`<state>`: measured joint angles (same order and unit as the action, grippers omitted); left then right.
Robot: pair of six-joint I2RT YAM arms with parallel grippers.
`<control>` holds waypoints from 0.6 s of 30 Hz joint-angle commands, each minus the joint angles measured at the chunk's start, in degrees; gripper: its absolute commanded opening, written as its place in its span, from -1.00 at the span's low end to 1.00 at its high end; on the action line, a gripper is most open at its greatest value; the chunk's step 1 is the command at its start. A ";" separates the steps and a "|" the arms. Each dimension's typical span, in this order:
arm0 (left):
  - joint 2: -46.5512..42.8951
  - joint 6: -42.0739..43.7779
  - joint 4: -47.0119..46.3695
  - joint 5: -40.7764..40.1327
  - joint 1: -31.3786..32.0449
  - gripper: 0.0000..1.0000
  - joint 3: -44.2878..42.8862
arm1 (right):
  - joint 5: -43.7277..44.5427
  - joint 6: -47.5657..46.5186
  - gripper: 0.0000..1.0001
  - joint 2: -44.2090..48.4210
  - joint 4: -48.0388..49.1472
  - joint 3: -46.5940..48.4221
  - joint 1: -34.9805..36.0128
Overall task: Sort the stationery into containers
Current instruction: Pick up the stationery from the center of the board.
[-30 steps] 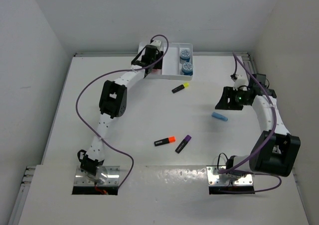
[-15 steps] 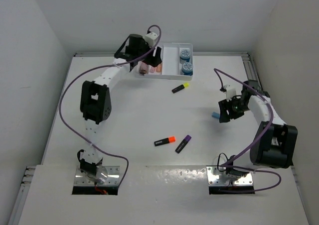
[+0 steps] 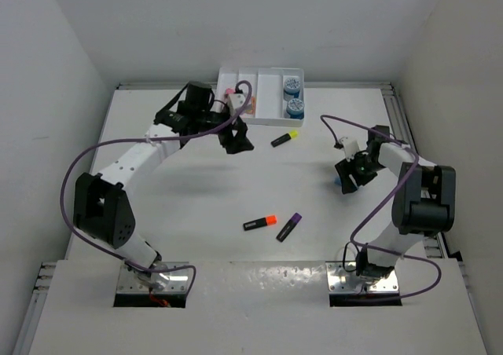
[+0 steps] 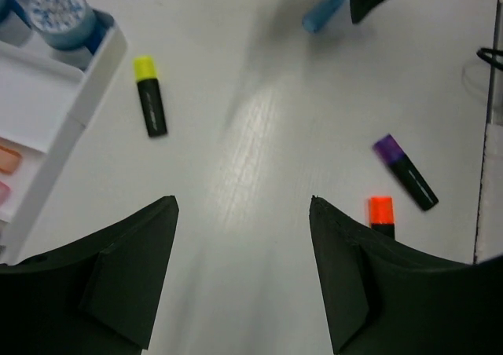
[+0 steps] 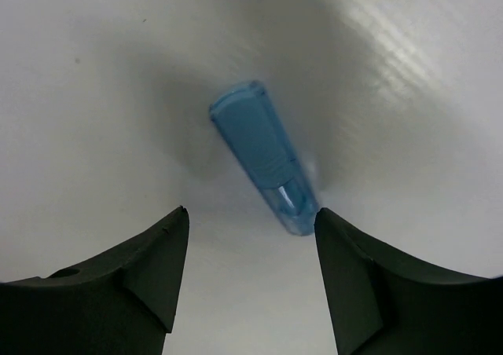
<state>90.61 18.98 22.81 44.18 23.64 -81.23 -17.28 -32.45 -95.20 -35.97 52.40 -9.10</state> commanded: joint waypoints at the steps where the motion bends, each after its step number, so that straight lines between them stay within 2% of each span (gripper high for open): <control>1: -3.59 3.43 1.54 3.28 0.27 0.47 3.52 | 1.89 -4.20 0.29 -1.83 3.97 2.27 0.75; 8: -3.86 3.08 1.71 4.60 0.36 0.46 5.73 | 3.13 -5.70 0.28 -3.94 5.82 1.30 0.93; 10: -3.77 3.25 1.71 4.51 0.36 0.46 5.73 | 3.04 -6.75 0.21 -4.29 5.56 0.95 0.93; 12: -3.60 3.43 1.54 4.59 0.27 0.45 5.82 | 3.04 -7.72 0.06 -4.73 5.29 0.60 1.02; 13: -3.60 3.26 1.10 4.60 0.27 0.45 5.91 | 3.04 -7.89 -0.15 -4.91 5.03 0.42 1.10; 14: -3.60 2.30 0.14 4.68 0.27 0.43 6.17 | 2.87 -8.24 -0.25 -4.65 5.03 0.25 1.02; 15: -4.12 1.50 -0.91 4.77 0.44 0.41 7.39 | 2.78 -8.51 -0.34 -4.65 4.94 -0.28 1.10; 16: -4.56 0.80 -2.49 4.60 0.53 0.40 8.53 | 2.08 -8.51 -0.51 -3.34 4.77 -0.54 1.02; 18: -7.44 -1.66 -8.11 3.63 1.40 0.38 13.35 | -2.22 -7.90 -0.66 -1.23 3.63 -0.81 1.19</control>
<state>87.94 19.40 21.37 46.52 23.90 -71.96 -14.74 -39.48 -98.94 -31.31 52.69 -8.43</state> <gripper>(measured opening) 0.695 0.215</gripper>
